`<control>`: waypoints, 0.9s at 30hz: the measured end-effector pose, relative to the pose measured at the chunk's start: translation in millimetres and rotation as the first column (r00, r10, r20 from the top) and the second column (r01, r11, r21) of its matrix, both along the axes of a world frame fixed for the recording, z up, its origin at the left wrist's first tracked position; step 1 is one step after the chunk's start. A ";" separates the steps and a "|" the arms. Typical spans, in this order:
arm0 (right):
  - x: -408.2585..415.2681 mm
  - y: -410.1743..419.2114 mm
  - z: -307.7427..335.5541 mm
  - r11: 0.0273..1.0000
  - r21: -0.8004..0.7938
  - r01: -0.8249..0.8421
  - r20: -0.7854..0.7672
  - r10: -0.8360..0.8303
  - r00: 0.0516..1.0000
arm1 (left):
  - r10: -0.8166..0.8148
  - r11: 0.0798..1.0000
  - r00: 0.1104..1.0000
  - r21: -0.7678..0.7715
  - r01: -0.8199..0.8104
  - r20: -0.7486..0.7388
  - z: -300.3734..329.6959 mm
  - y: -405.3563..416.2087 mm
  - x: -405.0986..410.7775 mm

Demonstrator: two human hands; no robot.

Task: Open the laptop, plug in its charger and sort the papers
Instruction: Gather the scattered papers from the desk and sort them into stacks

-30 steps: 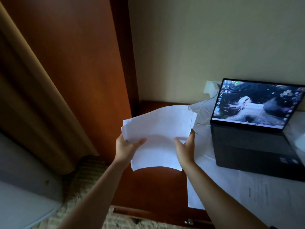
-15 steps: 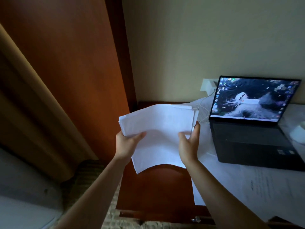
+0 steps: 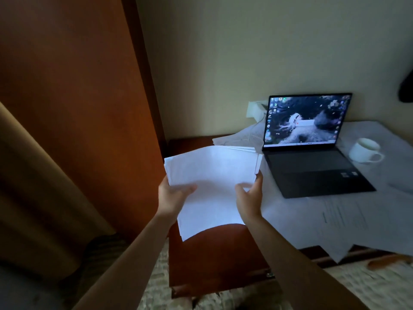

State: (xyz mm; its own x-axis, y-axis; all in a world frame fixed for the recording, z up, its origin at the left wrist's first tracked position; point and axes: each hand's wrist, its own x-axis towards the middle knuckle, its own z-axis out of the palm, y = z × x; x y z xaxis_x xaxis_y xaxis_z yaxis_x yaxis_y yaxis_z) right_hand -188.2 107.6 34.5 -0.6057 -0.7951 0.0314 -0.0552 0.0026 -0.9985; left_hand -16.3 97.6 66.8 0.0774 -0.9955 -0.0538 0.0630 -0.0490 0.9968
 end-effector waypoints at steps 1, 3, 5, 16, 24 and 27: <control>2.5 4.6 -2.0 1.000 -0.008 0.028 0.002 -0.028 1.000 | -0.006 1.000 1.000 0.011 0.006 -0.009 -1.0 1.8 1.2; 5.9 7.6 -5.2 0.996 -0.042 0.082 -0.005 -0.082 0.997 | -0.005 1.000 0.999 0.023 0.006 -0.038 -2.3 2.5 3.9; 9.4 10.4 -11.3 0.997 0.007 0.077 -0.012 -0.077 0.997 | -0.027 0.998 0.999 0.062 0.029 -0.043 -6.7 3.7 6.6; -4.6 42.9 -58.5 0.895 0.421 -0.145 -0.214 0.253 0.943 | -0.066 0.922 0.997 0.386 0.041 0.051 -56.1 15.2 -7.4; -41.8 50.0 -74.1 0.733 0.659 -0.168 -0.222 0.404 0.887 | 0.053 0.920 0.943 0.352 -0.174 0.329 -89.0 34.9 -29.3; -50.6 60.9 -88.7 0.561 0.795 -0.231 -0.147 0.547 0.824 | -0.075 0.852 0.871 0.485 -0.197 0.486 -119.5 45.1 -26.0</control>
State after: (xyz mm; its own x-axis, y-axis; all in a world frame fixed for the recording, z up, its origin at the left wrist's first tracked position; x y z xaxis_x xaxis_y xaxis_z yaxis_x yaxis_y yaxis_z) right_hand -238.8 168.5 -54.2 -0.2992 -0.7968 -0.5249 -0.5625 0.5917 -0.5775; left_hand -42.2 142.6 -52.7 0.2877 -0.8264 -0.4841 -0.3849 -0.5626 0.7317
